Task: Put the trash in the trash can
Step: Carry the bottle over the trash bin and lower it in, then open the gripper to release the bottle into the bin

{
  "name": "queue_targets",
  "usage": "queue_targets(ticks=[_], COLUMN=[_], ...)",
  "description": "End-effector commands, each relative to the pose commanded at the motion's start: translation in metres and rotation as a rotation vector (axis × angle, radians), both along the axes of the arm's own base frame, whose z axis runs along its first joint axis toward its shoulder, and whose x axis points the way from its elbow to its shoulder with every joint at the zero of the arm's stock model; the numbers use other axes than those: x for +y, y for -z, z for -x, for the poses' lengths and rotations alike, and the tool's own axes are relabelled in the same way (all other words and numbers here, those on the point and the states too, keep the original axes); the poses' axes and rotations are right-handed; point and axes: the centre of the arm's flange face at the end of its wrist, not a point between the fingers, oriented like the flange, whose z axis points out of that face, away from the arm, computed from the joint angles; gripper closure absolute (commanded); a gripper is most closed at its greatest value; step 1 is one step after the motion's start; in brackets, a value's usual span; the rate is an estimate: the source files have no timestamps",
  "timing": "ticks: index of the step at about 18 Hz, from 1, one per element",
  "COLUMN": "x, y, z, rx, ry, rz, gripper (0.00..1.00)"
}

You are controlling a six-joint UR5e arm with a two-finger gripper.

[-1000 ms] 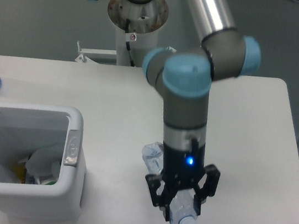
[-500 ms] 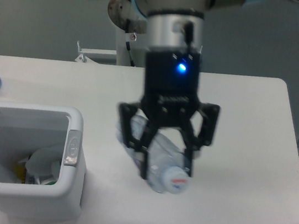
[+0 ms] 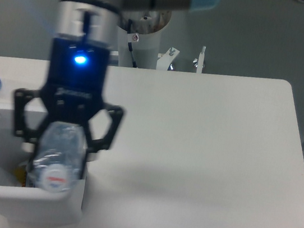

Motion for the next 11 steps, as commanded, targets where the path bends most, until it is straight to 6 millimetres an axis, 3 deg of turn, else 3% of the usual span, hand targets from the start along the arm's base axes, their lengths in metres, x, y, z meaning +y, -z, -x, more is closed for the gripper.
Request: queue_targets(ticks=[2,4,7,11], x=[0.002,0.005,0.007,-0.011], y=[0.014,0.023,0.026,0.025], z=[-0.003,-0.001,-0.013,0.001], rx=[-0.012,-0.021,-0.028,0.005], ry=[0.005,0.004,0.018,-0.049], rz=[0.021,0.034,0.04,0.067], gripper=[0.27,0.0,0.0,0.0])
